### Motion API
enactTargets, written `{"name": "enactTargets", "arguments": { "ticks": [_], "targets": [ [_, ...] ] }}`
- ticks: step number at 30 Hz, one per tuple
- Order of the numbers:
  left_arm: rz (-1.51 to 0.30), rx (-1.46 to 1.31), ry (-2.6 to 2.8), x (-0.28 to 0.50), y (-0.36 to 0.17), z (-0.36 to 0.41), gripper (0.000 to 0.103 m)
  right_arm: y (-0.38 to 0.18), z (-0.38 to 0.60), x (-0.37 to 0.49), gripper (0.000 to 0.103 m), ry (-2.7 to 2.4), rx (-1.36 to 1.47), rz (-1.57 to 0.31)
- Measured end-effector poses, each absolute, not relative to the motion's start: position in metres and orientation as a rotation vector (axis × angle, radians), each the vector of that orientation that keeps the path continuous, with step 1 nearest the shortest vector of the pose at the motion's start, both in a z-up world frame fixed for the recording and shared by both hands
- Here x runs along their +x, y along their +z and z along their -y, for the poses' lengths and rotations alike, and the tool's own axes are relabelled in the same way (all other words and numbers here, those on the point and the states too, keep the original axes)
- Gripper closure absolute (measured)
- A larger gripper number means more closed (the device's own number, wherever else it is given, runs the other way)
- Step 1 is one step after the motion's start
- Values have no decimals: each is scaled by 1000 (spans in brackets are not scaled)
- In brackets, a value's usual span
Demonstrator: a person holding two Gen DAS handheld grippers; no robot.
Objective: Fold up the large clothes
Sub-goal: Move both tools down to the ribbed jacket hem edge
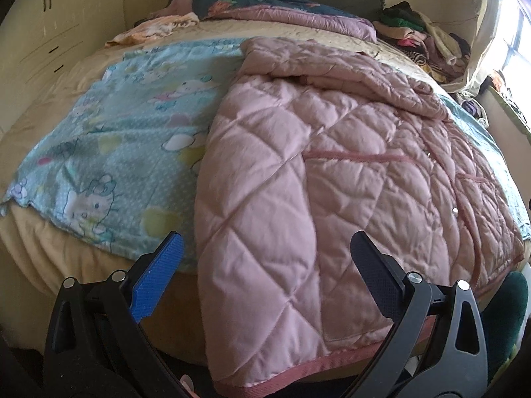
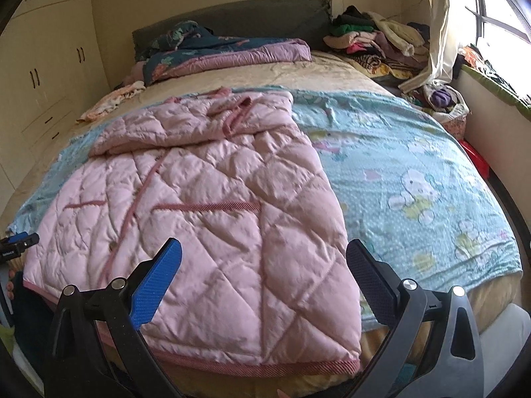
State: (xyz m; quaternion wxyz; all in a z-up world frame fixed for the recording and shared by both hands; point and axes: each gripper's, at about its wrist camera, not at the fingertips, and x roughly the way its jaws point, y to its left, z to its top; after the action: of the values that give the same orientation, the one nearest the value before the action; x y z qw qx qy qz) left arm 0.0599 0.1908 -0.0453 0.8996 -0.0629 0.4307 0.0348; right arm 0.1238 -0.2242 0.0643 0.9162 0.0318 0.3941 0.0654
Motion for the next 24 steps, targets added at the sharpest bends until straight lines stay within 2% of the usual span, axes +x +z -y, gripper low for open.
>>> {"name": "enactTargets", "arguments": {
  "ticks": [24],
  "targets": [
    [-972,-147,98,29,-75,-208,8,5,266,107,4,108,136,-983]
  ]
}}
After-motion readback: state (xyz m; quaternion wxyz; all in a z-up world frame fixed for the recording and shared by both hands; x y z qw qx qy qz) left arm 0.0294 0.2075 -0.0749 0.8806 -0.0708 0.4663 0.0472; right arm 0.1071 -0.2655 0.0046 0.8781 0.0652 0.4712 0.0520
